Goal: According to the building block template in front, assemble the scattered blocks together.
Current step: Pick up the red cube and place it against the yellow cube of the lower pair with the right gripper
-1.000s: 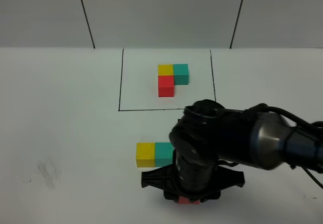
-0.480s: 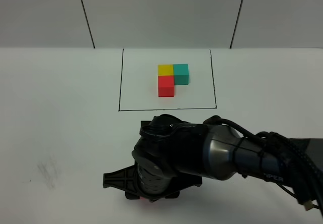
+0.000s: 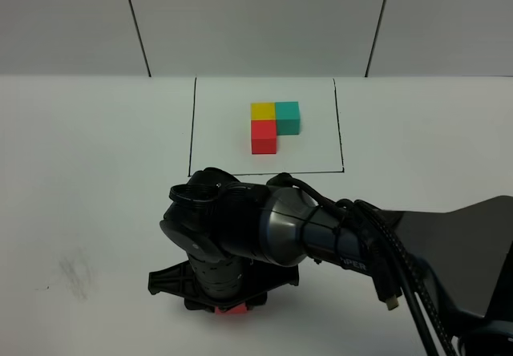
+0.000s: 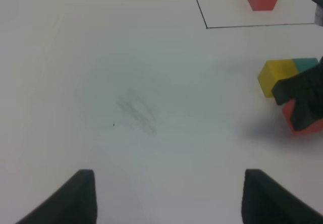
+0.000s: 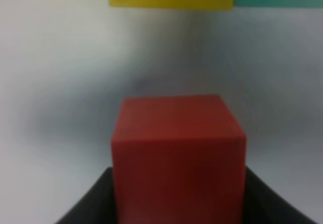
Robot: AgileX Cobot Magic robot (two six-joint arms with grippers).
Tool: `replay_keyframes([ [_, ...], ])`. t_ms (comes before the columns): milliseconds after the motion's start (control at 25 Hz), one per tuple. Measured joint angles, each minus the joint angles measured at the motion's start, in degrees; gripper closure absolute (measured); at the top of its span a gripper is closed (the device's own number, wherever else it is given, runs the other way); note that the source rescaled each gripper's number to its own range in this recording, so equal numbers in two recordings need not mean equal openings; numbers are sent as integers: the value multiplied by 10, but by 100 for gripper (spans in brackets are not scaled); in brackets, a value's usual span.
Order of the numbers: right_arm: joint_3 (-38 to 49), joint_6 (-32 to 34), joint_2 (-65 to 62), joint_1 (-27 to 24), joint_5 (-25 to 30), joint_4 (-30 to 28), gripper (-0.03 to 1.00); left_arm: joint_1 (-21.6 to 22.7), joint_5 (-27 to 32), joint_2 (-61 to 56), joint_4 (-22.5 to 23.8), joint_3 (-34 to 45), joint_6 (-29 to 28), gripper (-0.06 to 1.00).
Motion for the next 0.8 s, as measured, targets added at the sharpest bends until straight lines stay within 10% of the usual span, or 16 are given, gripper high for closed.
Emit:
replay_keyframes([
  [800,-3,-11,12,-14,-24,-7,95,0,0,0,0,0,0,59],
])
